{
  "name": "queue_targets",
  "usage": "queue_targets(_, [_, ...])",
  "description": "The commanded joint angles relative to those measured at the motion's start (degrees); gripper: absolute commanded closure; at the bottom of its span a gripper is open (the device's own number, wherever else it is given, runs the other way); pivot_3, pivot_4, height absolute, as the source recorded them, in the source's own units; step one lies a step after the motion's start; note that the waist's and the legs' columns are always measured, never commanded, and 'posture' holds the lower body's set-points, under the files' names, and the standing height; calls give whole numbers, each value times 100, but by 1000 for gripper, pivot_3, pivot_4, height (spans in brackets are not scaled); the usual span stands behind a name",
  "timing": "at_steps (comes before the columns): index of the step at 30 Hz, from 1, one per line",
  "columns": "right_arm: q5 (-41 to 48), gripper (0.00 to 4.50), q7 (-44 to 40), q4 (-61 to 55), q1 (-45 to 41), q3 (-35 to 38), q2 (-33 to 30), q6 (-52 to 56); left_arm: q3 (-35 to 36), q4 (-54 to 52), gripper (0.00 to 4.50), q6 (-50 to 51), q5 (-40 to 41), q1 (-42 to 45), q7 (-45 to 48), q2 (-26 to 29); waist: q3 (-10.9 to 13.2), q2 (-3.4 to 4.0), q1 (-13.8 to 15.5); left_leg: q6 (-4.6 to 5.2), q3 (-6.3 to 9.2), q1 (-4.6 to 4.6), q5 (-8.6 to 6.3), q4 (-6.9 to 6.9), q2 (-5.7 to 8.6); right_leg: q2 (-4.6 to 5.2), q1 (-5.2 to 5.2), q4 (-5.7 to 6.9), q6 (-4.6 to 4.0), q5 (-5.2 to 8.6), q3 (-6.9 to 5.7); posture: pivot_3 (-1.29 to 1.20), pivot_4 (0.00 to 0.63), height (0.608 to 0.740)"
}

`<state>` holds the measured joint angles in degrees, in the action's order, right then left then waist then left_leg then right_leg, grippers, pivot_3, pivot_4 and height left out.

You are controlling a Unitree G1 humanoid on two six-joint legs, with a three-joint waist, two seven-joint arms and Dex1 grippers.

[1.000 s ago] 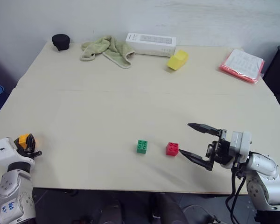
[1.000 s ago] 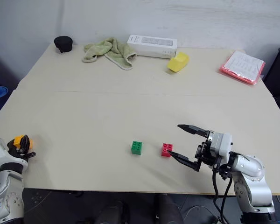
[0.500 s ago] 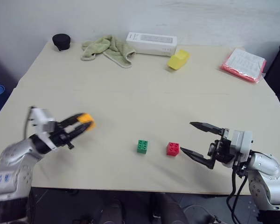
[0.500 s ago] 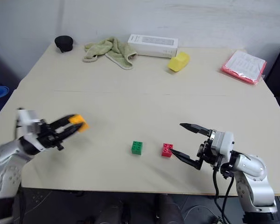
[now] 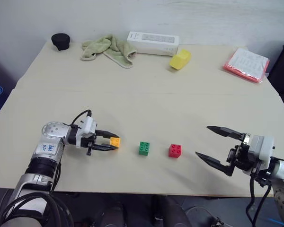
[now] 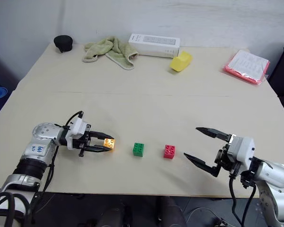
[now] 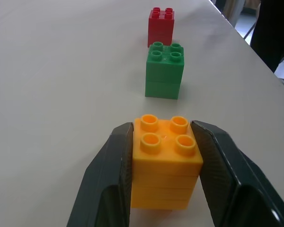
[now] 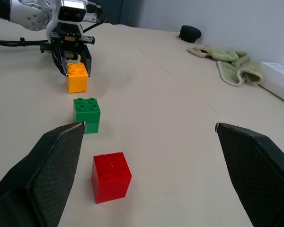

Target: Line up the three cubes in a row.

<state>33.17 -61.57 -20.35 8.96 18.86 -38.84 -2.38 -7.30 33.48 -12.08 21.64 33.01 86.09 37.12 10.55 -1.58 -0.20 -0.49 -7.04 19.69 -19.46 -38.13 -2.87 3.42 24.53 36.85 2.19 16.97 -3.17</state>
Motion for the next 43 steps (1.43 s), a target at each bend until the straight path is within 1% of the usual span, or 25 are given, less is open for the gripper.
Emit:
queue_targets(1, [87,0,85,-253,67,214,-81,21,-104,60,2933,-240,63,3,641,-37,0,0,4,0,2,0,0,0,0,0,-1,0,0,0,-1,0,150,740])
queue_targets(8, [108,0,135,-336,156,149,-76,119,-234,14,2933,-360,161,-182,641,41,0,0,8,0,4,-1,2,0,2,4,-2,0,0,0,-2,0,150,740])
queue_targets(13, [76,0,38,-110,-88,77,-117,154,-287,-189,2933,-161,111,-416,641,257,0,0,-13,1,4,-4,1,1,0,2,-3,2,0,0,-1,0,150,740])
queue_targets(15, [63,0,7,-39,-195,32,-117,155,-196,-160,2933,-130,101,-432,524,247,-1,1,-11,2,4,-9,1,2,0,1,-5,4,0,0,-1,0,150,740])
queue_targets(17, [58,0,-23,6,-270,-7,-106,158,-114,-104,2211,-218,81,-425,385,221,-1,1,-12,4,3,-11,0,2,0,1,-8,4,0,0,-1,0,150,740])
queue_targets(18, [58,0,-39,29,-299,-27,-100,157,-64,-92,2011,-260,84,-429,327,205,0,1,-12,5,3,-11,-1,2,0,1,-7,4,0,0,0,0,150,740])
queue_targets(19, [61,0,-73,46,-322,-65,-98,162,0,-89,1687,-300,97,-443,298,204,0,0,-10,9,1,-9,-3,4,1,0,-4,4,0,0,1,0,150,740])
queue_targets(24, [87,0,-257,109,-346,-153,-120,204,236,-372,102,-247,150,-734,284,430,0,0,-5,13,8,0,-4,0,0,3,-1,2,0,0,-5,0,150,740])
queue_targets(27, [114,0,-396,221,-377,-80,-198,211,486,-614,43,-145,216,-1012,166,643,0,0,-11,21,7,0,-9,1,-2,3,-1,2,-1,0,-4,0,150,740])
queue_targets(30, [186,0,-717,321,-320,88,-486,269,925,-935,43,-80,299,-1468,-80,931,0,1,-19,22,8,-1,-10,2,-3,5,0,2,-1,0,-3,0,150,740])
queue_targets(34, [202,0,-1366,571,-215,501,-1169,262,1887,-1645,43,513,625,-2351,-537,1446,2,2,-12,28,10,-1,-14,5,-5,8,0,0,-3,1,-3,0,150,740])
queue_targets(36, [-72,0,-1589,821,-162,612,-1515,127,2348,-1968,43,995,842,-2817,-704,1655,2,3,-11,30,12,-4,-14,7,-5,10,-2,-1,-3,2,-3,0,150,740])
queue_targets(40, [-157,0,-1812,1342,-344,630,-1672,-83,2707,-2309,43,1061,649,-3325,-946,1779,2,3,1,31,12,-12,-19,11,-5,12,-9,-5,-6,3,-3,0,150,740])
queue_targets(43, [-232,0,-1829,1578,-545,485,-1573,-223,2919,-2467,43,1097,681,-3364,-1247,1665,4,6,14,32,12,-11,-20,11,-3,14,-8,-5,-6,3,-3,0,150,740])
